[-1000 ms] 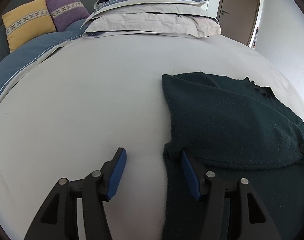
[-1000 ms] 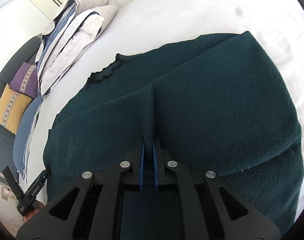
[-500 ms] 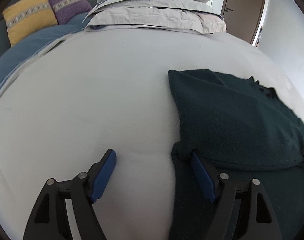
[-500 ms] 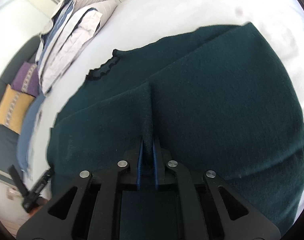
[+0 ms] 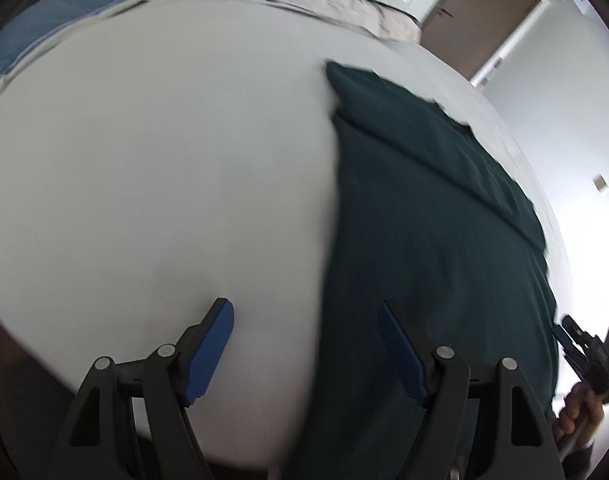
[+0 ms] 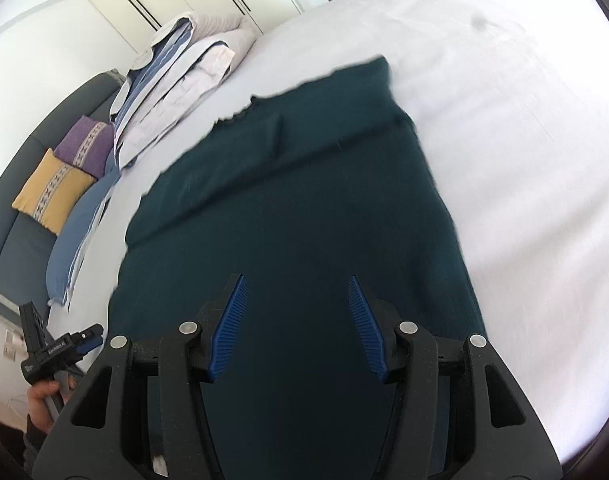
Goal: Fold small clothes
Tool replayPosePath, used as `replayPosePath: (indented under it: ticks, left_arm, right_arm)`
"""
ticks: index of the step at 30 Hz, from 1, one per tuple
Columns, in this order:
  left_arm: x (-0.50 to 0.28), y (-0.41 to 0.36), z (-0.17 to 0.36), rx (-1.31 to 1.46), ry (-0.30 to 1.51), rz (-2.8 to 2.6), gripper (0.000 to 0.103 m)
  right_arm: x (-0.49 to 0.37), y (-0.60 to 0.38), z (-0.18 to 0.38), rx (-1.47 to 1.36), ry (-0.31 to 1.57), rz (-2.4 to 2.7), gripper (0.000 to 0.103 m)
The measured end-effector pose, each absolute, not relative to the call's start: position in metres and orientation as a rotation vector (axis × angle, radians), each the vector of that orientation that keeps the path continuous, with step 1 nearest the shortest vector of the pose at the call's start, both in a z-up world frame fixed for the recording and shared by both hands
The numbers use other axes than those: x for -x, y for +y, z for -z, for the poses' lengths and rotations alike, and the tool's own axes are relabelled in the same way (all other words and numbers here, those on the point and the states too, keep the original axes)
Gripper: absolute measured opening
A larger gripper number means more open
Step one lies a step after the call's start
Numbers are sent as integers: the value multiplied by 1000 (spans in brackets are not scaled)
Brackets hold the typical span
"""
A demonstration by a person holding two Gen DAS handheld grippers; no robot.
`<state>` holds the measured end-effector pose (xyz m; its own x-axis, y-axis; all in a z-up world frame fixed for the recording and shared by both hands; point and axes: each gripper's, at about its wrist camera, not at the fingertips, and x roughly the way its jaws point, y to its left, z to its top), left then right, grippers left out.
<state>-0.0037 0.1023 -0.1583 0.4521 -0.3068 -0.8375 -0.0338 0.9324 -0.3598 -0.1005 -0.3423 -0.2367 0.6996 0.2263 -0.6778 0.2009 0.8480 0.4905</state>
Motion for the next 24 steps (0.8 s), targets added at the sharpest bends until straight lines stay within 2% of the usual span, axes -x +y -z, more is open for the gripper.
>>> replayPosePath:
  ticks: [7, 13, 15, 17, 19, 22, 24]
  left_arm:
    - [46, 99, 171, 408, 1204, 333, 76]
    - [61, 100, 195, 496, 1294, 367, 65]
    - [60, 102, 196, 535, 1275, 369, 64]
    - [58, 106, 197, 565, 1274, 356, 58]
    - [56, 109, 197, 584, 1271, 346, 45]
    - [57, 111, 198, 576, 1276, 342, 36]
    - [59, 110, 197, 563, 1271, 343, 24]
  right_arm:
    - [160, -361, 252, -631, 817, -43, 51]
    - [194, -376, 253, -648, 830, -45, 51]
    - [198, -382, 254, -649, 840, -39, 50]
    - [204, -386, 255, -648, 848, -22, 48]
    - [209, -392, 256, -654, 855, -11, 46]
    - [221, -397, 254, -653, 866, 3, 46]
    - [228, -400, 253, -640, 879, 23, 46]
